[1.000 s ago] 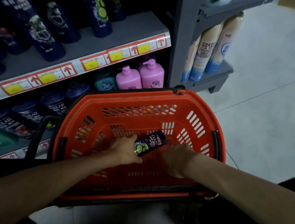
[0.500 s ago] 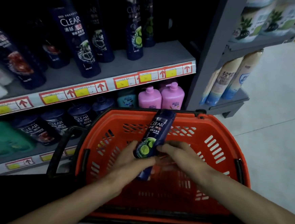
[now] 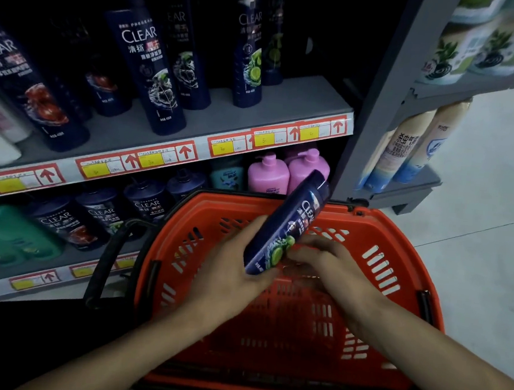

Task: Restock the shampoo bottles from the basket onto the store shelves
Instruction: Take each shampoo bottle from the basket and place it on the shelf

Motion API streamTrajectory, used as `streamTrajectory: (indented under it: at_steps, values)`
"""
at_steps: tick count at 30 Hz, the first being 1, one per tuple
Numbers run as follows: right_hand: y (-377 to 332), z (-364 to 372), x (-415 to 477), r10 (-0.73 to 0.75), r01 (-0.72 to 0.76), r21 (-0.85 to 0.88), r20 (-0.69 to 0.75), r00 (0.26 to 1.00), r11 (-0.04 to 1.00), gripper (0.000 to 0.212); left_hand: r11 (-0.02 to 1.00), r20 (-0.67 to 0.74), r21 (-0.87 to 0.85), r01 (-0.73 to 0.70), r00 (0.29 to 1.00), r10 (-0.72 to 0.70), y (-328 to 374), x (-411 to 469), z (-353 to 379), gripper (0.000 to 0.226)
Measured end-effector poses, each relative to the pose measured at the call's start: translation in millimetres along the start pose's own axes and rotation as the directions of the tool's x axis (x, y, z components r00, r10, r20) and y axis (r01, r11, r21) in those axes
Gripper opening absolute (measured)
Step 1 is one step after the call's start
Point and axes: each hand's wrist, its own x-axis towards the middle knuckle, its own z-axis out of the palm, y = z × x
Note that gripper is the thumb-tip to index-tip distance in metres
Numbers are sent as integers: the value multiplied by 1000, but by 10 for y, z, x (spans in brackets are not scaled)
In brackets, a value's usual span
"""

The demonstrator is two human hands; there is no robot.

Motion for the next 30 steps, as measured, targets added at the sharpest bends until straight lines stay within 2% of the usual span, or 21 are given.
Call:
streamTrajectory:
  at_steps: [1, 3, 4, 7, 9, 10, 12, 14, 16, 17, 19, 23, 27, 30]
  values:
    - [12, -5, 8, 12, -12, -3, -5, 1000, 1000, 25, 972, -28, 227, -54, 998, 62, -50, 0, -17, 87]
    - [44, -20, 19, 38, -38, -10, -16, 999, 999, 29, 773, -17, 613, -160, 976, 216, -125, 2, -63, 99]
    - [57, -32, 18, 49, -49, -16, -14, 999, 999, 31, 663, 17, 717, -215, 956, 291, -135, 7, -87, 105]
    - [75, -60, 10, 61, -61, -34, 1, 998, 998, 33, 445, 82, 848, -288, 900, 427, -195, 66, -125, 122]
    - [78, -88, 3, 64, -64, -25, 4, 998, 998, 32, 396, 99, 871, -289, 895, 436, -207, 81, -129, 124]
    - [77, -102, -3, 62, -62, -15, 9, 998, 998, 33, 413, 95, 866, -282, 903, 418, -206, 70, -120, 122]
    - [77, -121, -5, 52, -52, 12, 18, 998, 999, 35, 534, 56, 807, -251, 934, 354, -186, 50, -103, 114]
    - [64, -128, -1, 32, -34, 62, 20, 999, 997, 36, 753, -16, 629, -195, 965, 263, -142, 64, -76, 102]
    - [31, -130, 7, 14, -18, 119, 34, 999, 993, 37, 959, -89, 265, -105, 987, 132, -68, 111, -39, 92]
    - [7, -126, 11, 1, -9, 144, 51, 999, 989, 38, 996, -101, 72, -57, 993, 64, -26, 142, -20, 88]
    - [-46, -116, 17, -39, 22, 183, 90, 995, 983, 35, 979, -71, -205, 21, 997, -36, 61, 202, 12, 80]
    - [-166, -122, 14, -144, 123, 192, 98, 985, 974, 30, 860, 20, -501, 95, 995, -99, 209, 311, 44, 72]
    - [-346, -179, -15, -244, 229, 159, 83, 966, 960, 35, 807, 75, -584, 92, 995, -59, 312, 396, 48, 64]
    - [-475, -241, -28, -307, 289, 213, 58, 950, 933, 35, 838, 78, -544, 50, 997, -8, 414, 452, 29, 54]
